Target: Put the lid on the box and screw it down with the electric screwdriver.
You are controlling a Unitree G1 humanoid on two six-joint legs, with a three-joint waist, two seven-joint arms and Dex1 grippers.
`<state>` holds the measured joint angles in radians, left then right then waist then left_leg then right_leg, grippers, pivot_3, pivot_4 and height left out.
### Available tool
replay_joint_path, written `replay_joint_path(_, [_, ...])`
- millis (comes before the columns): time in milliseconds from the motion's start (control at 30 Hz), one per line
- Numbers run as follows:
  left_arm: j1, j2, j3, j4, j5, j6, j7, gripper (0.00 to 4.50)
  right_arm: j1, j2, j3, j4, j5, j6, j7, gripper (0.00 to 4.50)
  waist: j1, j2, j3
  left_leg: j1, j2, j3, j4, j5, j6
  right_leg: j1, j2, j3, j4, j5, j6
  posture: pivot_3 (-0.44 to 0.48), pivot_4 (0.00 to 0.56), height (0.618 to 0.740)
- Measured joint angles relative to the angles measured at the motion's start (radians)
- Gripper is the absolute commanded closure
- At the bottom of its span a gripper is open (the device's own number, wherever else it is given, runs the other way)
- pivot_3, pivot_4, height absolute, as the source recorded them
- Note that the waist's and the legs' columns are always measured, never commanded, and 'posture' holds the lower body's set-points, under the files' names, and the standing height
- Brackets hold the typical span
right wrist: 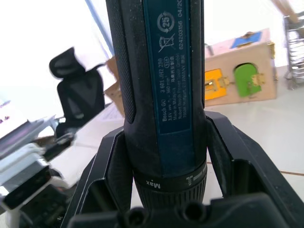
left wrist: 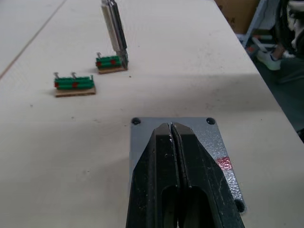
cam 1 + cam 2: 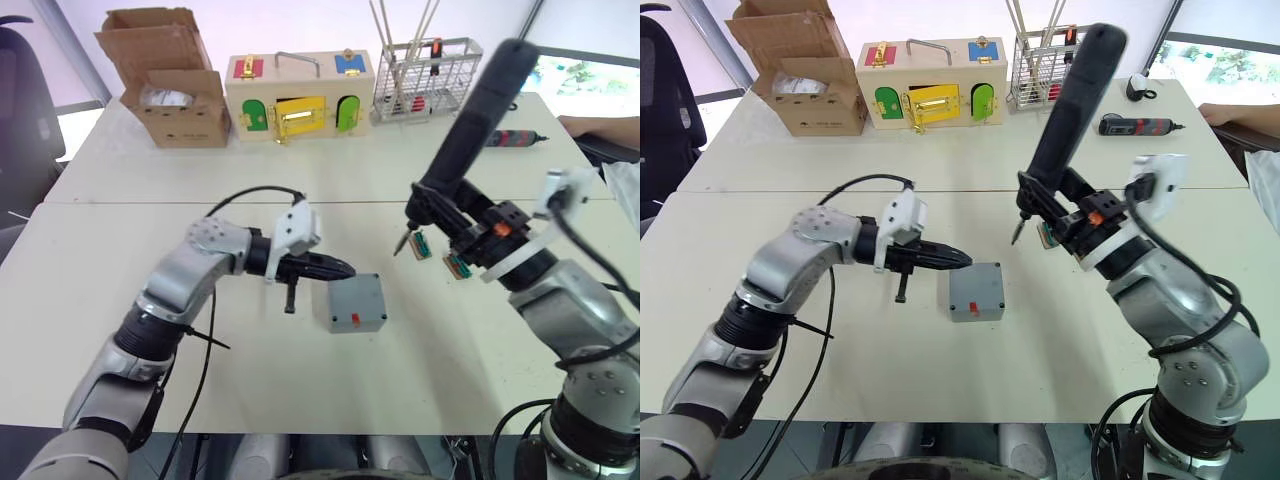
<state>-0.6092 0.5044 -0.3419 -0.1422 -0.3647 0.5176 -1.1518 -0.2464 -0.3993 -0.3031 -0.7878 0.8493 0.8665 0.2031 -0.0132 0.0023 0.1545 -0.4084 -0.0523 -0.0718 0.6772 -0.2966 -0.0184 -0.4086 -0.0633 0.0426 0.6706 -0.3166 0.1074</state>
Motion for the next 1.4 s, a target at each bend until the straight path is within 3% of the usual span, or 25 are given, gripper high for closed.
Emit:
replay_joint_path(467, [0.033, 0.037, -0.047, 0.029, 0.112, -0.119, -0.017, 4.50, 0.098, 0.009, 0.199, 0.008, -0.168, -0.180, 0.041, 2.62, 0.001, 0.000, 0.000, 0.000, 0.000, -0.002, 0.001, 0.000, 0.000, 0.002, 0.000, -0.001, 0.000, 0.000, 0.000, 0.000, 0.150, 0.740])
replay_joint_path(1400, [0.034, 0.035, -0.047, 0.065, 0.120, -0.181, -0.026, 4.50, 0.167, 0.027, 0.247, 0.057, -0.285, -0.286, 0.084, 2.62, 0.000, 0.000, 0.000, 0.001, 0.000, -0.002, 0.002, -0.001, 0.001, 0.003, 0.001, -0.001, 0.000, 0.000, 0.000, 0.000, 0.150, 0.740])
